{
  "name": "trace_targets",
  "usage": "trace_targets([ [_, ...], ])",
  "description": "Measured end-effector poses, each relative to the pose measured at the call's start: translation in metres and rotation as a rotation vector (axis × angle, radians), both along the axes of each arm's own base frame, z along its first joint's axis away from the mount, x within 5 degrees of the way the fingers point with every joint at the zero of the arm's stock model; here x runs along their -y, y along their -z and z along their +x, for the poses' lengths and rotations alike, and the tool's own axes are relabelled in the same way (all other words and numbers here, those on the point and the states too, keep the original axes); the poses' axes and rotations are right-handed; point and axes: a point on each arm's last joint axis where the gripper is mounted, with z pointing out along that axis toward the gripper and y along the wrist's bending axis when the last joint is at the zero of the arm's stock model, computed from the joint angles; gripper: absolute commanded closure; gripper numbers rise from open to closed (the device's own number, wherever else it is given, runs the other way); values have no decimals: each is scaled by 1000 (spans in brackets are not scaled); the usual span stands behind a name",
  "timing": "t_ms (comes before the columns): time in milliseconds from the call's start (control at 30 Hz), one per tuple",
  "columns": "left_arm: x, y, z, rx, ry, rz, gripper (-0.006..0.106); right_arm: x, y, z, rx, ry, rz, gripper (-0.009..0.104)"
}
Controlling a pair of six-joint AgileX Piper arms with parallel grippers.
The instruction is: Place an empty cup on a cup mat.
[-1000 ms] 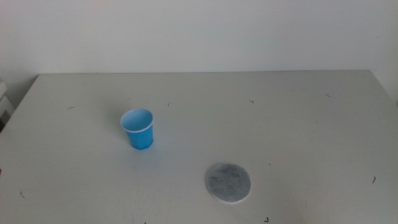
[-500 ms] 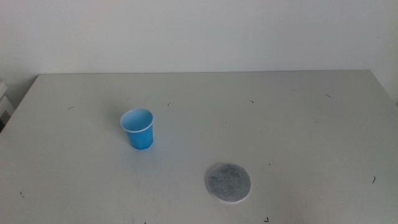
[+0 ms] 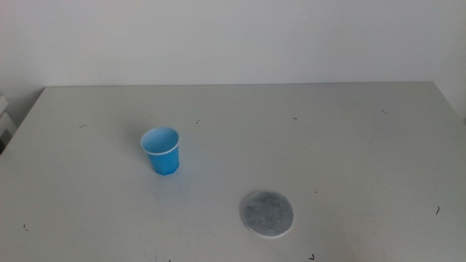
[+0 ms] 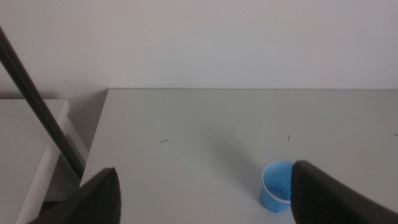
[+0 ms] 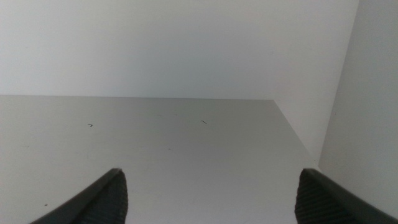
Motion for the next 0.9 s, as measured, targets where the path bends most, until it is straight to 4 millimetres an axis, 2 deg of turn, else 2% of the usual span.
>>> trace_targets([
  [167,2,-11,33,-91,31,11,-5,0,0,0,0,0,0,1],
  [400,3,-6,68,-187,50,23,-5,0,0,0,0,0,0,1],
  [500,5,3,81,-232,62,1,-5,0,0,0,0,0,0,1],
  [767,16,44,125,-414,114,-126,-5,0,0,0,0,0,0,1],
  [900,30,64,145,-459,152,-118,-5,0,0,0,0,0,0,1],
])
